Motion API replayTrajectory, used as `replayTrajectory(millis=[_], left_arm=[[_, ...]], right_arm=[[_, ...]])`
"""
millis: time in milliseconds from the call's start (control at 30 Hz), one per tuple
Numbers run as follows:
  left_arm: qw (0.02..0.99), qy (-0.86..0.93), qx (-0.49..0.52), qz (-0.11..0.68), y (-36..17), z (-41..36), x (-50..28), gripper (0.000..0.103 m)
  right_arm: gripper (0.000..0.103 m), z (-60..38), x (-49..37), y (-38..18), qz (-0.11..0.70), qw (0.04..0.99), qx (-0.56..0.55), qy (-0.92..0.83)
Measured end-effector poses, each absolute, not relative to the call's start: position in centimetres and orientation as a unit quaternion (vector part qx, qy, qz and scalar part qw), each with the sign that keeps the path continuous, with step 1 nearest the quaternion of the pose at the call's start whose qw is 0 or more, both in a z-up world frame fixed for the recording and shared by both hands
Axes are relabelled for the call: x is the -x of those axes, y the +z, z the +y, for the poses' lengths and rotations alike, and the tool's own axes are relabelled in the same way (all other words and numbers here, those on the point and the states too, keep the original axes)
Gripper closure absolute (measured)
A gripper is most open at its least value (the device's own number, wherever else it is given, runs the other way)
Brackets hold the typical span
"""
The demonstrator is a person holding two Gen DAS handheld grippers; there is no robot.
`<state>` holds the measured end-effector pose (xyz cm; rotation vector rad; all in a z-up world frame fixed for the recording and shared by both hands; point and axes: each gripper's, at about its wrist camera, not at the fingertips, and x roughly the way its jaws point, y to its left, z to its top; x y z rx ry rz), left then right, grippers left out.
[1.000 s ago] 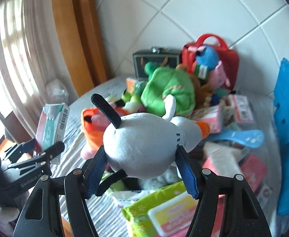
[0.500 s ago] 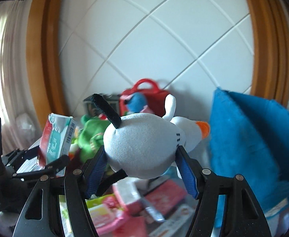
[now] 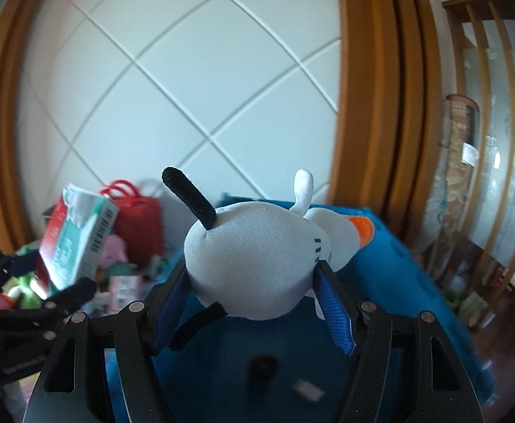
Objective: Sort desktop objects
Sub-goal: 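Carry the medicine box and the white plush toy over the blue crate, then open the right tool to drop the plush toy while the left tool drops the medicine box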
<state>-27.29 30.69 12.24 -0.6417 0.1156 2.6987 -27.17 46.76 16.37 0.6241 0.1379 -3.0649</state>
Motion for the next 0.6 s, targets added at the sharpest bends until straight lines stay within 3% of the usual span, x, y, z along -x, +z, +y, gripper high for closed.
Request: replayTrajectory(millis=[300,600], left_arm=[[0.202,0.929,0.303,0.069,9.8,41.7,29.2,0.032],[0.188,0.926,0.317,0.088,9.5,43.5,29.3,0.031]], right_arm=[[0.034,56.2,28.1,12.5,0.019,-0.047,-0.270,-0.961],[0.036,57.2,28.8,10.4,0.029,-0.053,-0.274,-0.960]])
